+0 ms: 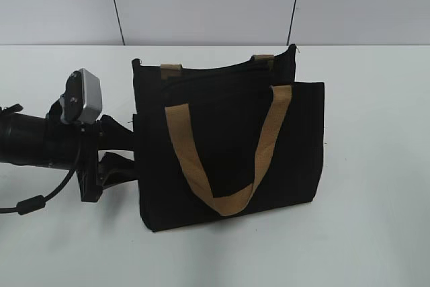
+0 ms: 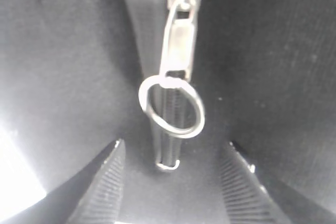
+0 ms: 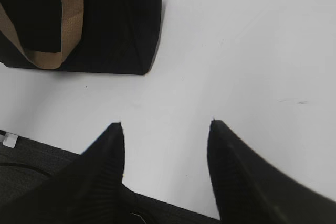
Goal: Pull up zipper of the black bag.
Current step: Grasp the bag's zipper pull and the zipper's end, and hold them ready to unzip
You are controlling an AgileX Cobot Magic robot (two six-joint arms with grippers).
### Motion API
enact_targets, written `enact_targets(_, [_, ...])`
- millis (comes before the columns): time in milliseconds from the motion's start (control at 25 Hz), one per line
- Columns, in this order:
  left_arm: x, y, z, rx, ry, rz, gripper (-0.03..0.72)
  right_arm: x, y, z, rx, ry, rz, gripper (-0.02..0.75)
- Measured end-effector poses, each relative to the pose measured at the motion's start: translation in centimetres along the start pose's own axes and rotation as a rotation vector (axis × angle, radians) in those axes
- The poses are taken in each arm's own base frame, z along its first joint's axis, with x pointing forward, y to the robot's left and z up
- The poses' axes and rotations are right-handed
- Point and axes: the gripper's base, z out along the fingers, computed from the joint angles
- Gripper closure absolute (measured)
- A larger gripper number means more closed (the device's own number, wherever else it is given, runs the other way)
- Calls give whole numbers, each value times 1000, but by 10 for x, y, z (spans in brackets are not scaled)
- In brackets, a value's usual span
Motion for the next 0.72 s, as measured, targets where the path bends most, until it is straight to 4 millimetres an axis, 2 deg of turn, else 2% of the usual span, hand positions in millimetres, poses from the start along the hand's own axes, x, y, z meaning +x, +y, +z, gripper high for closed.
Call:
enact_targets(280, [-1, 1, 1, 1, -3, 3, 253, 0, 0, 0, 0, 0, 0, 338])
enact_targets(560, [0, 0, 16, 34, 2, 9, 255, 0, 0, 0, 0, -1, 1, 338])
enact_targets(720, [1, 0, 17, 30, 17, 11, 309, 0, 0, 0, 0, -1, 1, 338])
